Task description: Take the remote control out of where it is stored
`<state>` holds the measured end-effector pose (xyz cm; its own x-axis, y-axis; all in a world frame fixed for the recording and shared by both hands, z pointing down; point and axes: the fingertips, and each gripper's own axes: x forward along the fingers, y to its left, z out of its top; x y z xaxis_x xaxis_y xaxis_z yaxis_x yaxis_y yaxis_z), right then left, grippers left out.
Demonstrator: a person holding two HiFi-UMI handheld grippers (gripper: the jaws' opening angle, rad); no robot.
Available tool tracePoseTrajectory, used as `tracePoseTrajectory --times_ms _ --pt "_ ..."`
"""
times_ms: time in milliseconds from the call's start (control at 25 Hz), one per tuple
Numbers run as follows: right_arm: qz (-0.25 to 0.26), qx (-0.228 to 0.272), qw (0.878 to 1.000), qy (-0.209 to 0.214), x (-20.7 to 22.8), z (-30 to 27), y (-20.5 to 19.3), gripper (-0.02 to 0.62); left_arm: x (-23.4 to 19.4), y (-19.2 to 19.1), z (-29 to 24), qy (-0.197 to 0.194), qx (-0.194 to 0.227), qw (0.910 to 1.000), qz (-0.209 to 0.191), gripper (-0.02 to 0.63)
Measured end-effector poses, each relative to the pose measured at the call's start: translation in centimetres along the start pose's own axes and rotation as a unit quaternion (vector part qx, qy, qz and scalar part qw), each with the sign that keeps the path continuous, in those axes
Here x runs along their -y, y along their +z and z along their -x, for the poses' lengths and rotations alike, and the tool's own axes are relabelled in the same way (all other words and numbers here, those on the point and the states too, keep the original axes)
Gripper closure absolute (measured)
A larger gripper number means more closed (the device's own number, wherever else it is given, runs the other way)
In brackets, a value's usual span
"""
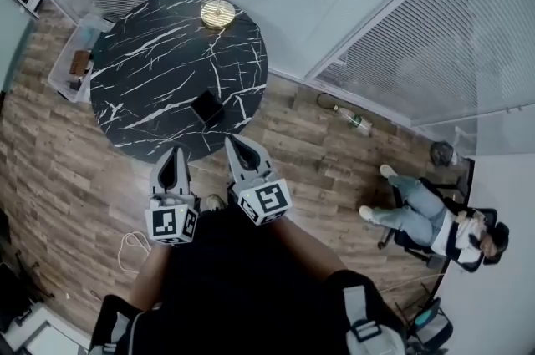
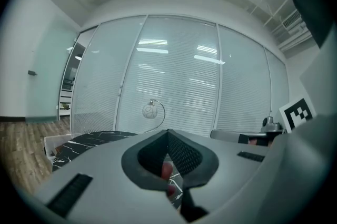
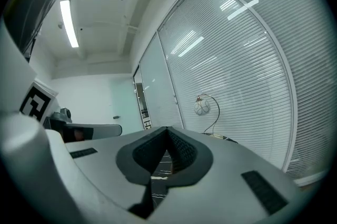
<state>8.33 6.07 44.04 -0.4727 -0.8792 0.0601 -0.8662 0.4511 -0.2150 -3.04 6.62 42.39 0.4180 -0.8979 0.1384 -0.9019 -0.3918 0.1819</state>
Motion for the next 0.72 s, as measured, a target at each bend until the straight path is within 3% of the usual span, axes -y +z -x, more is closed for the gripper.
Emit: tracePoseTrajectory --times_ms 720 --pt "-0.034 -0.027 0.999 0.029 4.8 -3.4 -0.5 0.6 1.2 0.3 -4.6 0.057 -0.009 0.9983 -0.006 0.609"
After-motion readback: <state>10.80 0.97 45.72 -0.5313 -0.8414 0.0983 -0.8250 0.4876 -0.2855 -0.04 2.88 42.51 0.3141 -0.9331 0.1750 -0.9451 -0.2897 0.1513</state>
